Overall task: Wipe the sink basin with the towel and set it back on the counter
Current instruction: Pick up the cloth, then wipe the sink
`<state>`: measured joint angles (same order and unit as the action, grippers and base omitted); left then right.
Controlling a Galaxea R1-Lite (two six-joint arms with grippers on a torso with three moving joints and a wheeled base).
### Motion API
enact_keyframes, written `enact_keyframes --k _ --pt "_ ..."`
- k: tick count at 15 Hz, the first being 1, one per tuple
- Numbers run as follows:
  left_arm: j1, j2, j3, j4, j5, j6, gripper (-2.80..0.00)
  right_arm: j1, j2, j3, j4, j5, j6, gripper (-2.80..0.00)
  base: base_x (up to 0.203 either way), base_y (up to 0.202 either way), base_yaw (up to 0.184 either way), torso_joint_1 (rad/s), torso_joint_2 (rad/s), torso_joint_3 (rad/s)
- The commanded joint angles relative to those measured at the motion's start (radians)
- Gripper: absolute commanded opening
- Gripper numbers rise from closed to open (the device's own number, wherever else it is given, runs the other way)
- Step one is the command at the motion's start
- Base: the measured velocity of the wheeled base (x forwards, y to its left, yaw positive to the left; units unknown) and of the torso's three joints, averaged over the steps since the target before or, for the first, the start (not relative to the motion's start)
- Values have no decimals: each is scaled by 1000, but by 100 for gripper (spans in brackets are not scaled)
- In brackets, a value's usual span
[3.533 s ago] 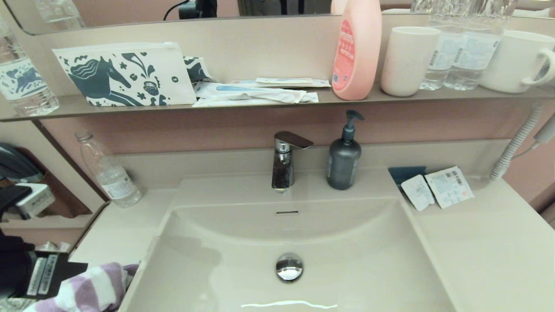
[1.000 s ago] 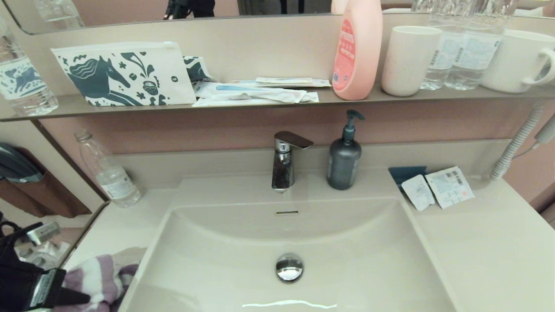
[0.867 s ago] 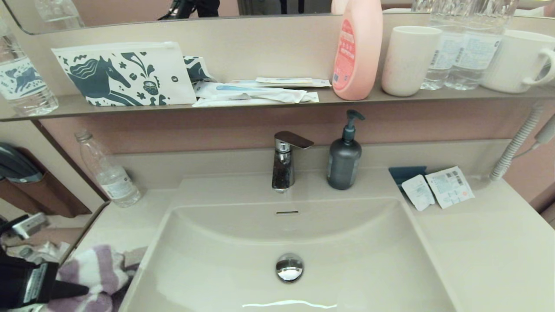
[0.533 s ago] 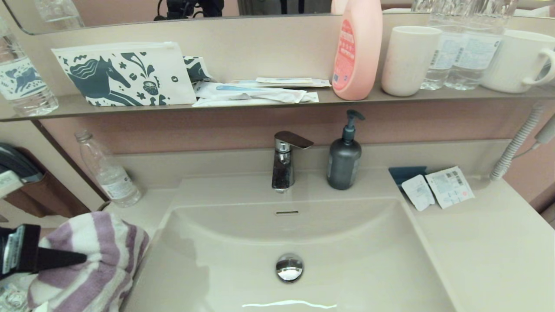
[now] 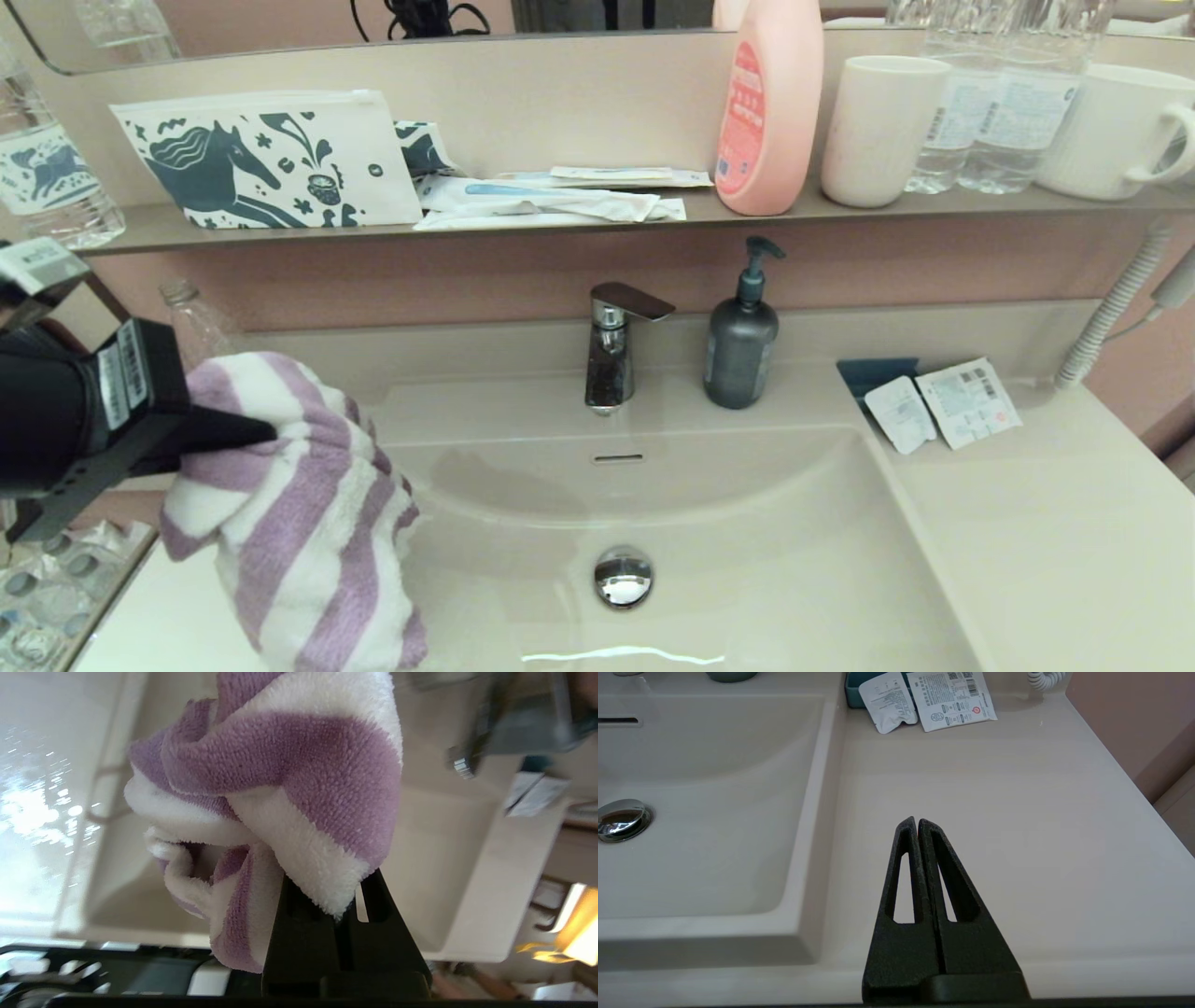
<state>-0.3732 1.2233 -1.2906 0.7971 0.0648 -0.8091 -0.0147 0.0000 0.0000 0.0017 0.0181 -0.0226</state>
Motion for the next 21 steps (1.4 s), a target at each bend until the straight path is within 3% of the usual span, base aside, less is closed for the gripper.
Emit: enact_keyframes --k 1,5,12,16,21 --pt "-108 41 -70 -2 81 -82 -280 0 0 0 0 0 0 -280 0 0 0 0 0 0" --pt "-167 56 -73 -3 212 -151 -280 -1 0 0 0 0 -1 -280 0 0 0 0 0 0" --pt "-326 210 -84 -2 314 -182 -280 -1 0 0 0 0 0 -280 0 0 0 0 0 0" --pt "-471 349 -131 -2 376 -204 -280 1 0 0 0 0 0 -280 0 0 0 0 0 0" --pt "-733 458 -104 1 464 -263 -280 -1 0 0 0 0 0 -280 0 0 0 0 0 0"
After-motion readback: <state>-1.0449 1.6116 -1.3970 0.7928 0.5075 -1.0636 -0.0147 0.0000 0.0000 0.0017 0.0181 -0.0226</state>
